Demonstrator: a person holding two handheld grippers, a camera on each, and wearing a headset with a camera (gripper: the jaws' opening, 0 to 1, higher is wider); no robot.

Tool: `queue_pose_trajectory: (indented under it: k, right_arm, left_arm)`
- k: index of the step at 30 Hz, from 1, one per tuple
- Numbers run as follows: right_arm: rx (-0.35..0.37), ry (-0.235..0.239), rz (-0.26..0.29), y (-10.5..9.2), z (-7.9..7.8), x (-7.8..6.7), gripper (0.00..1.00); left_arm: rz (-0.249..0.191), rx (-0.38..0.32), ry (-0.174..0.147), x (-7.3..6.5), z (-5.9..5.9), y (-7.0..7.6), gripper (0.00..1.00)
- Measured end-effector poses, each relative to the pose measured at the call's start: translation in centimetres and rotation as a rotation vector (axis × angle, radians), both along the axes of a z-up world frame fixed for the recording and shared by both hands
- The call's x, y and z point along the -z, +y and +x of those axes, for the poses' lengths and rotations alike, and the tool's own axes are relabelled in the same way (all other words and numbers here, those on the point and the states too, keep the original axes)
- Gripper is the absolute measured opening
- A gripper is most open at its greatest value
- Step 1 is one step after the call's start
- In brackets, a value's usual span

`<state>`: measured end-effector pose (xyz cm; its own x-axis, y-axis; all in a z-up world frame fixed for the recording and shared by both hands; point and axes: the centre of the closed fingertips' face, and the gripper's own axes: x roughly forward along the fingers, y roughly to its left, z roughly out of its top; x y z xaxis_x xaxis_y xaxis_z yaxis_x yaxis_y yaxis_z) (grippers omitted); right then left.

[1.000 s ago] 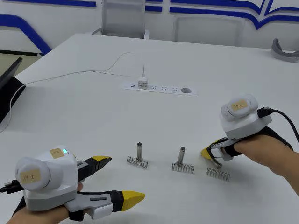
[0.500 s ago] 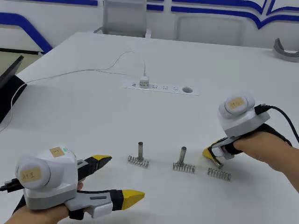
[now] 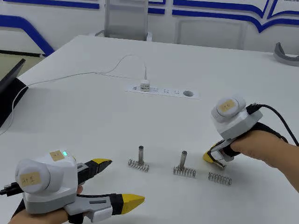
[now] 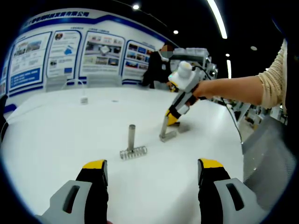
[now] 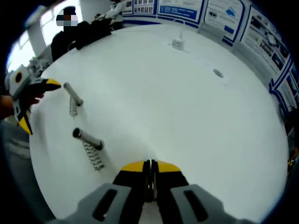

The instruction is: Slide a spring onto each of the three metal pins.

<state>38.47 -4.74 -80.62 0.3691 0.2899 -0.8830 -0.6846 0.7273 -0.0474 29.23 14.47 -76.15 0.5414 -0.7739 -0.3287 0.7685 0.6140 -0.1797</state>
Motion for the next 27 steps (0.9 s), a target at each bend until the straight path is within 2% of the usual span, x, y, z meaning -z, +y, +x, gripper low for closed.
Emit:
queue_pose_trajectory:
  k: [5,11,13,19,27]
  right_arm:
    - [-0.004,0.006,-0.029,0.0,0.0,0.1,0.09]
    - [0.017,-0.044,-0.002,-0.3,-0.2,-0.2,0.09]
    - [0.021,-0.064,0.011,-0.2,-0.1,-0.6,0.09]
    - [0.012,-0.081,0.013,0.0,-0.5,-1.6,0.09]
    - [0.031,-0.124,0.053,0.2,-1.5,-3.5,0.09]
  left_arm:
    - [0.003,-0.002,0.001,0.1,0.1,0.0,0.80]
    - [0.004,0.000,-0.002,-0.1,0.0,0.0,0.80]
    - [0.003,0.002,-0.004,-0.1,0.0,-0.1,0.80]
    - [-0.005,0.002,-0.014,-0.5,0.0,-0.2,0.80]
    - [-0.003,0.005,-0.021,-0.7,0.0,-0.2,0.80]
